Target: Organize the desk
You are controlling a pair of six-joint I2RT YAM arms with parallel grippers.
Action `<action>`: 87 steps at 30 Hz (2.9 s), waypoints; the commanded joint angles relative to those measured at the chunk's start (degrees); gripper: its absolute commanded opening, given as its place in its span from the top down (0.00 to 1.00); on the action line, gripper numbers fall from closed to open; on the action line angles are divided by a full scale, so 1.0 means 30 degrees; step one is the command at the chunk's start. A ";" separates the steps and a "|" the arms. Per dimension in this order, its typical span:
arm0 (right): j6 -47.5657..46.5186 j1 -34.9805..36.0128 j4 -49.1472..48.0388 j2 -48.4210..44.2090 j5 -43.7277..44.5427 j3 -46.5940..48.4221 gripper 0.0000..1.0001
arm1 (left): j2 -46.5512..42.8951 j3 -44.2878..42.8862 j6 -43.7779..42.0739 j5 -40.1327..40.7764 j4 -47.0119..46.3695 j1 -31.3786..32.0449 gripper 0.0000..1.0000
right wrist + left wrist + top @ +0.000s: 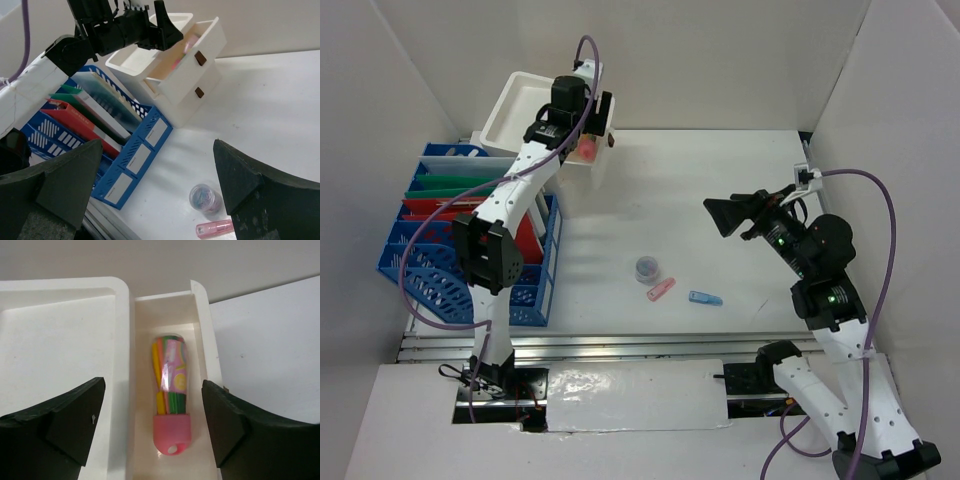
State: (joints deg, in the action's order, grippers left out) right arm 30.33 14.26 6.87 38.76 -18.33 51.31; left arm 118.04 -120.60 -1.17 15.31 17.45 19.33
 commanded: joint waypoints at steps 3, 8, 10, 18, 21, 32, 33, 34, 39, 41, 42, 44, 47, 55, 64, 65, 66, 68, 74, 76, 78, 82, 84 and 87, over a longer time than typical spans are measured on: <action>-0.0265 0.0051 -0.0739 0.0057 -0.0247 0.0358 0.00 | -0.0996 0.0237 0.0301 0.0140 -0.1803 0.0030 0.00; -0.0206 0.0051 -0.0767 0.0204 -0.0132 0.0388 0.00 | -0.2107 -0.0260 0.1705 -0.0325 -0.1629 0.0059 0.01; -0.0148 0.0080 -0.0826 0.0233 -0.0044 0.0329 0.00 | -0.2721 -0.0173 0.1941 -0.1899 -0.1541 0.0089 0.01; 0.0086 0.0022 -0.1002 0.0175 0.0366 -0.0081 0.00 | -0.3253 0.0149 0.3054 -0.7296 0.0010 0.1230 0.72; 0.0145 0.0051 -0.1002 -0.0001 0.0542 -0.0169 0.00 | -0.2610 0.0734 0.3728 -0.8413 -0.0074 0.1495 1.00; 0.0028 0.0080 -0.0914 -0.0060 0.0630 -0.0140 0.00 | 0.2050 -0.3161 0.3379 -0.5193 0.3118 0.1700 1.00; 0.0057 0.0051 -0.0943 -0.0031 0.0630 -0.0169 0.00 | 0.2137 -0.2958 0.3320 -0.4669 0.3060 0.1700 1.00; 0.0057 0.0080 -0.0973 -0.0001 0.0630 -0.0169 0.00 | 0.2167 -0.2927 0.3290 -0.3852 0.3117 0.1729 1.00; 0.0086 0.0080 -0.1207 0.0145 0.0485 -0.0257 0.00 | 0.2402 -0.2634 0.3085 -0.2646 0.3060 0.1729 1.00; 0.0145 -0.0007 -0.1324 0.0291 0.0309 -0.0257 0.00 | 0.2547 -0.2633 0.2852 -0.1246 0.3089 0.1817 1.00; 0.0174 0.0079 -0.1354 0.0350 0.0250 -0.0286 0.00 | 0.2577 -0.2662 0.2561 -0.0656 0.3118 0.1934 1.00; 0.0174 0.0080 -0.1441 0.0351 0.0220 -0.0374 0.00 | 0.2665 -0.2634 0.2150 0.0984 0.2972 0.2081 1.00; 0.0174 0.0051 -0.1471 0.0321 0.0220 -0.0462 0.00 | 0.2811 -0.2575 0.1271 0.2827 0.2651 0.2344 1.00; 0.0145 0.0080 -0.1676 0.0584 0.0074 -0.0462 0.00 | 0.3106 -0.2781 0.0595 0.4855 0.2416 0.2403 1.00; 0.0086 0.0080 -0.1706 0.0585 -0.0131 -0.0463 0.00 | 0.3778 -0.3219 -0.1221 0.7200 0.1888 0.2287 1.00; 0.0057 0.0080 -0.1705 0.0614 -0.0131 -0.0433 0.00 | 0.3808 -0.3219 -0.1251 0.7201 0.1858 0.2257 1.00; 0.0057 0.0080 -0.1676 0.0585 -0.0160 -0.0404 0.00 | 0.3837 -0.3190 -0.1280 0.7201 0.1829 0.2141 1.00; -0.0001 0.0051 -0.1647 0.0585 -0.0161 -0.0375 0.00 | 0.3954 -0.3190 -0.1338 0.7114 0.1771 0.1965 1.00; -0.0060 0.0051 -0.1647 0.0585 -0.0219 -0.0375 0.00 | 0.4218 -0.3073 -0.1747 0.7580 0.1449 0.1497 1.00; -0.0060 0.0051 -0.1647 0.0614 -0.0277 -0.0404 0.00 | 0.4335 -0.3102 -0.1895 0.7757 0.1360 0.1379 1.00; -0.0060 0.0051 -0.1676 0.0643 -0.0307 -0.0404 0.00 | 0.4365 -0.3131 -0.2071 0.7904 0.1302 0.1203 1.00; -0.0031 0.0080 -0.1734 0.0643 -0.0336 -0.0433 0.00 | 0.4248 -0.3015 -0.1983 0.7845 0.1156 0.0910 1.00; -0.0031 0.0051 -0.1793 0.0731 -0.0395 -0.0433 0.00 | 0.4218 -0.2927 -0.2100 0.8050 0.0922 0.0880 1.00; 0.0028 0.0051 -0.1852 0.0790 -0.0453 -0.0491 0.00 | 0.4248 -0.2926 -0.2334 0.8370 0.0746 0.0851 1.00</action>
State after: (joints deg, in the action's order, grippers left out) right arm 30.59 14.26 5.10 40.95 -18.87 50.02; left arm 130.28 -128.29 -6.04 36.42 22.57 22.83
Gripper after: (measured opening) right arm 0.997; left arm 0.024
